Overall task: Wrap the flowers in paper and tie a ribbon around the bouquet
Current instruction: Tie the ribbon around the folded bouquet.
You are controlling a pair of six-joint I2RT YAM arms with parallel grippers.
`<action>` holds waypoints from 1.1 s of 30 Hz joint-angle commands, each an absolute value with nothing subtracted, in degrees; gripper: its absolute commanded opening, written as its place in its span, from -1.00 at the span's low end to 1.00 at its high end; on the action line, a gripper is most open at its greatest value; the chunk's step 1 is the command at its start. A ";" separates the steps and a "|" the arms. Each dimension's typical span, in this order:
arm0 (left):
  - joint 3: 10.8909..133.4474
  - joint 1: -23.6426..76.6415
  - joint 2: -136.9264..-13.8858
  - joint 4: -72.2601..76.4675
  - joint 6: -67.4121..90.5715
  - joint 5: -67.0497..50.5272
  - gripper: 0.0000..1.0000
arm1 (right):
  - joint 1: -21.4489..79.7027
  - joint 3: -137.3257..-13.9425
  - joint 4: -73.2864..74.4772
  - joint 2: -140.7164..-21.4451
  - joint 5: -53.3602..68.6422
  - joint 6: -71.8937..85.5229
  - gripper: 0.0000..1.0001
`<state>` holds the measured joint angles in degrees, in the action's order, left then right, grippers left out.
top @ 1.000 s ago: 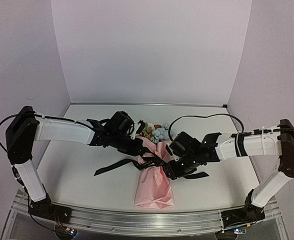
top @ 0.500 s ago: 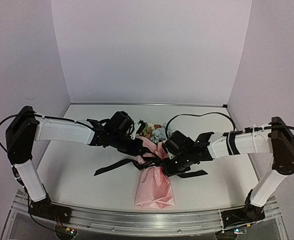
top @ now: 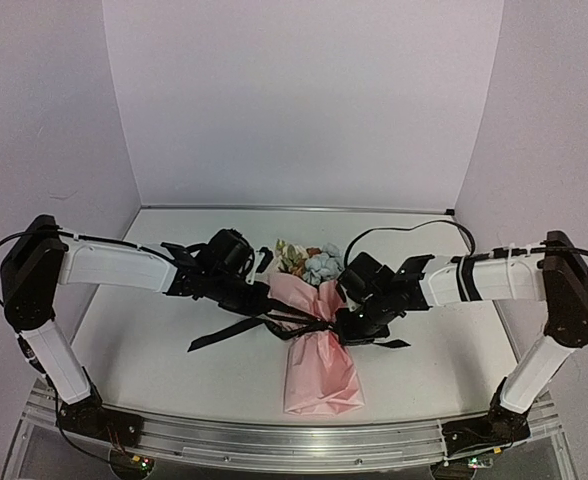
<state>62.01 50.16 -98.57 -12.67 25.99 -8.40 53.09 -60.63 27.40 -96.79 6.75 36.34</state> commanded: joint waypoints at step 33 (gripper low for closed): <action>54.76 38.32 -94.14 -13.27 24.41 -12.73 -1.00 | 50.71 -65.91 33.01 -95.47 26.87 37.81 -0.51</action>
